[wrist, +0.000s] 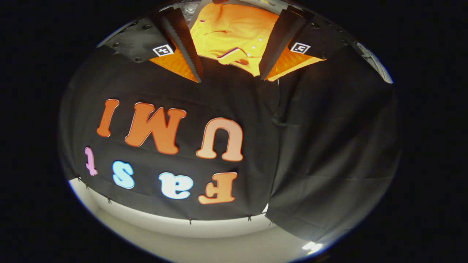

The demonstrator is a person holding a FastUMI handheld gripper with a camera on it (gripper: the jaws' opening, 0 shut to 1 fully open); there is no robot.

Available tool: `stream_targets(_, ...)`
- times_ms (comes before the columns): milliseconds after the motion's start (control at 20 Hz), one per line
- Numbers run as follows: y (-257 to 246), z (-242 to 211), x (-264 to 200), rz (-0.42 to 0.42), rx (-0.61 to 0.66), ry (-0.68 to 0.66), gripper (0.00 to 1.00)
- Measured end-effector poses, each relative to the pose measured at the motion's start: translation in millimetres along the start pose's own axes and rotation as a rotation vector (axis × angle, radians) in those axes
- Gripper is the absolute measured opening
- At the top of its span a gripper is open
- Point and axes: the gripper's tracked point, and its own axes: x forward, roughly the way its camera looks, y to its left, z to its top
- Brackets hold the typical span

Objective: Put the clothes into the washing machine and then close the washing machine lid.

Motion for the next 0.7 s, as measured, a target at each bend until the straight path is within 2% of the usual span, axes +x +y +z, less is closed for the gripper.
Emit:
stream_targets(300,44,-80,61,0.084,0.117,0.287,1.0)
stream_targets(500,43,-121,75,0.036,0.164,0.411,1.0)
stream_targets(700,50,-149,84,0.024,0.185,0.487,1.0)
